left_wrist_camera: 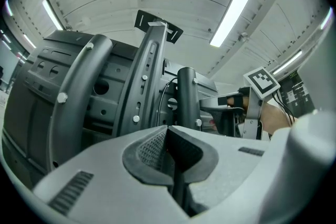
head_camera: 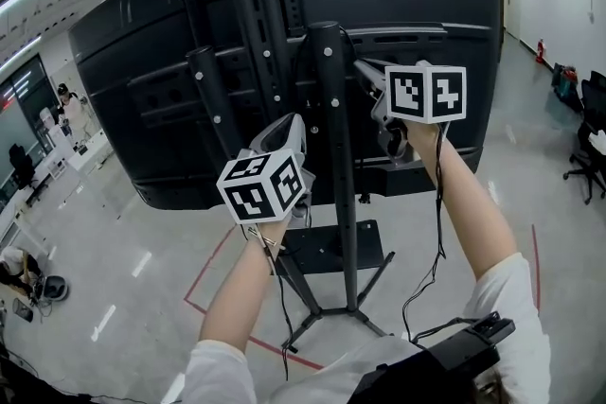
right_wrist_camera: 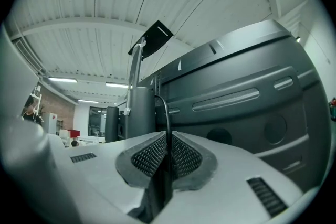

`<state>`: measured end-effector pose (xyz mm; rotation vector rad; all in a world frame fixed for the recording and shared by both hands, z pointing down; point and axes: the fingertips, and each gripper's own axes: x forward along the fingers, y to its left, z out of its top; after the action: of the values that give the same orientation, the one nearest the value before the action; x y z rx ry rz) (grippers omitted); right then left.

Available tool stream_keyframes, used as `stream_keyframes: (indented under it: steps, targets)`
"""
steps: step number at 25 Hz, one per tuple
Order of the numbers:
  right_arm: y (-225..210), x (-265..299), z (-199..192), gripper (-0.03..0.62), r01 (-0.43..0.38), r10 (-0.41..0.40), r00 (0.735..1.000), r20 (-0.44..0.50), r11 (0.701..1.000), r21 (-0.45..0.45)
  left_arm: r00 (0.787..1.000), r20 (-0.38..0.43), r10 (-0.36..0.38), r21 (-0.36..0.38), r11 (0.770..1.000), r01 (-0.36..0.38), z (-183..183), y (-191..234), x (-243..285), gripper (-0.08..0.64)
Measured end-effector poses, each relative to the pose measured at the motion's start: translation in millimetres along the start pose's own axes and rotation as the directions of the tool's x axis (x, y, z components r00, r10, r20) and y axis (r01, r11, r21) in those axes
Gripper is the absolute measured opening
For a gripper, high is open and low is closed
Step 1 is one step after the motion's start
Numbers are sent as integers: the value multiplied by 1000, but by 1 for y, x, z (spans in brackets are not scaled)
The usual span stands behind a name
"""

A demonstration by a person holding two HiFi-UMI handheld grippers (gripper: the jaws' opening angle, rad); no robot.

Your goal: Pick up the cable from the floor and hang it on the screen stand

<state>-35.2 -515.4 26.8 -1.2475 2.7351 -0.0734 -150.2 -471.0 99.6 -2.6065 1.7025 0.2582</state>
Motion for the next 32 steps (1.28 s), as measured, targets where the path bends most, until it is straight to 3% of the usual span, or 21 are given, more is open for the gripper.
stream_keyframes:
  steps: [10,16,27,32]
  targets:
    - [8,-18,-12,25,-20,20,1000,11,1000,-16,1000,-20,2,-31,1000,-3,-24,-6,-8,3]
    - [4,-34,-25,25,38,-37,999,22,998,-43,999,-29,20,-25,999,-21,-37,-9,-21,3]
    - [-1,-67,-82,23,128,-127,991,27,991,-24,997,-56,52,-16,998,-53,-71,-17,-62,3]
    - [14,-92,-124,23,114,-114,993,23,993,-4,999,-44,27,1,1000,-27,-88,-27,-93,3]
